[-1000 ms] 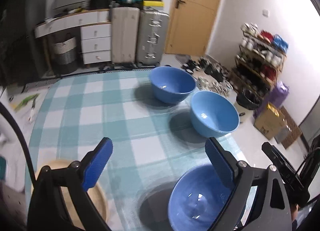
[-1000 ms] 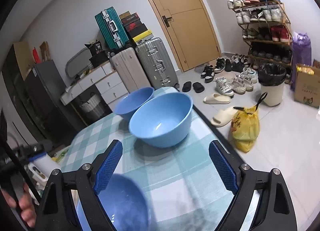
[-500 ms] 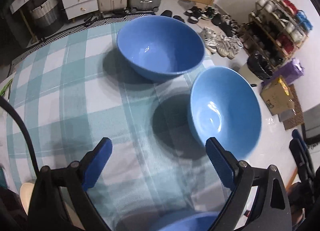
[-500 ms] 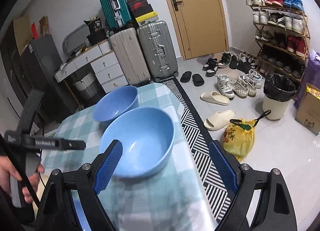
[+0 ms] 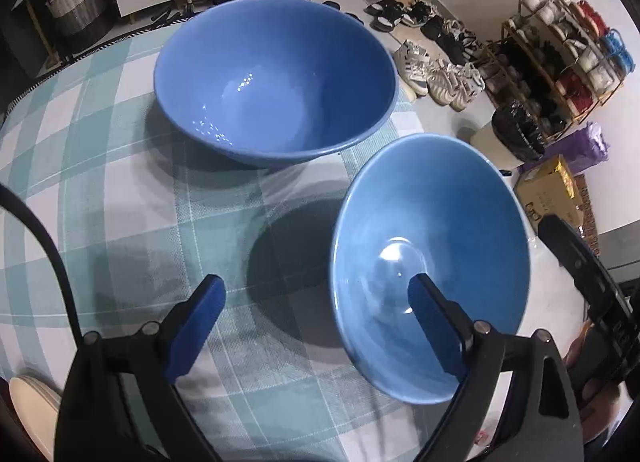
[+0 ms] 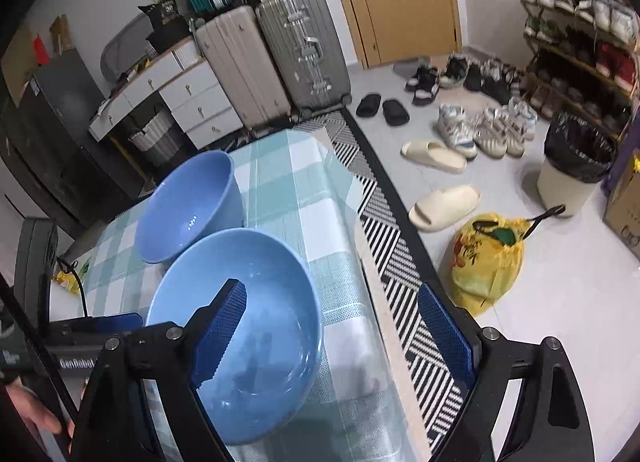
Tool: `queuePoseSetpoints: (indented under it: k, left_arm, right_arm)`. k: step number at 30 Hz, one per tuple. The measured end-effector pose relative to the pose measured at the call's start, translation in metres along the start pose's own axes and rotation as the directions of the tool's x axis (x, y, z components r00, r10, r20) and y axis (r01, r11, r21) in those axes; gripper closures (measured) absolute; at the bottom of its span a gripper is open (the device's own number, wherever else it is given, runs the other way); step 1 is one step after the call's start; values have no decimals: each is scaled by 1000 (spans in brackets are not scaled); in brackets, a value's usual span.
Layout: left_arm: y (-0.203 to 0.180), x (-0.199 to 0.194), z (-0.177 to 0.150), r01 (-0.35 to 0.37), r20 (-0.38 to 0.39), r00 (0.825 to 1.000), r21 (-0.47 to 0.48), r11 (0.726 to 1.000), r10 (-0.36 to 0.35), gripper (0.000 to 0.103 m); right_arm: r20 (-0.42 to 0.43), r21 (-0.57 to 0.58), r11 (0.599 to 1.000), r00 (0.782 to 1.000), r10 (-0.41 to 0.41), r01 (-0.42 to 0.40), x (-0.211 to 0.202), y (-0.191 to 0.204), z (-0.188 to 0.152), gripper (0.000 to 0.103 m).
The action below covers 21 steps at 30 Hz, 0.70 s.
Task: Organize plates and bowls
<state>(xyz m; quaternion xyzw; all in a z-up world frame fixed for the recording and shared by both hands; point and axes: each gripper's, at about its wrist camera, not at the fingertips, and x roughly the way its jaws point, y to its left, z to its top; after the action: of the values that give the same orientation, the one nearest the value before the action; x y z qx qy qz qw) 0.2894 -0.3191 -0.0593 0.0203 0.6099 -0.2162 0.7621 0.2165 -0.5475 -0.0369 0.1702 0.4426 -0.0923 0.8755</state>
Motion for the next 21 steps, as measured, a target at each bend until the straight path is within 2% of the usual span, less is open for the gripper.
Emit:
queuePoseSetpoints:
  k: [2,3,4,6,8,10,16,18,21]
  left_arm:
    - [0,3,-1,-6,-1,1000,7,1000,6,22]
    - [0,5,-1,-14,-5,1000,10,1000,14,33]
    - [1,7,-2,-18,-9,1000,10,1000,18,50]
    - [5,13,-3,-7,-32,999,1,1000,7,63]
    - [10,15,-5,25,-42,999,-17,1000,-26,70]
    - [13,16,-6,32,-45,998,-25,999,-33,86]
    - [7,11,-10,-8,-67,998,5,1000,8,93]
    - [5,9,-13,-23,-73,997,22,1000,24,95]
    - [5,6,-17,-41,-84,996,31,999,44,95]
  right_arm:
    - [-27,16,1000,1000,2,-1,8,-4,-2,13]
    - [-38,22,1000,999,2,-1,12,-6,-3,15]
    - [-47,25,1000,999,9,-7,15,-8,-3,16]
    - [-62,29,1000,998,12,-10,19,-9,-5,18]
    - [-74,35,999,997,32,-29,22,-11,-7,22]
    - [-80,34,999,996,35,-33,23,-10,-10,25]
    - [-100,-6,999,994,36,-37,22,1,-16,36]
    - [-108,-25,999,994,35,-38,20,5,-18,42]
    - [-120,-51,998,992,36,-42,16,12,-22,44]
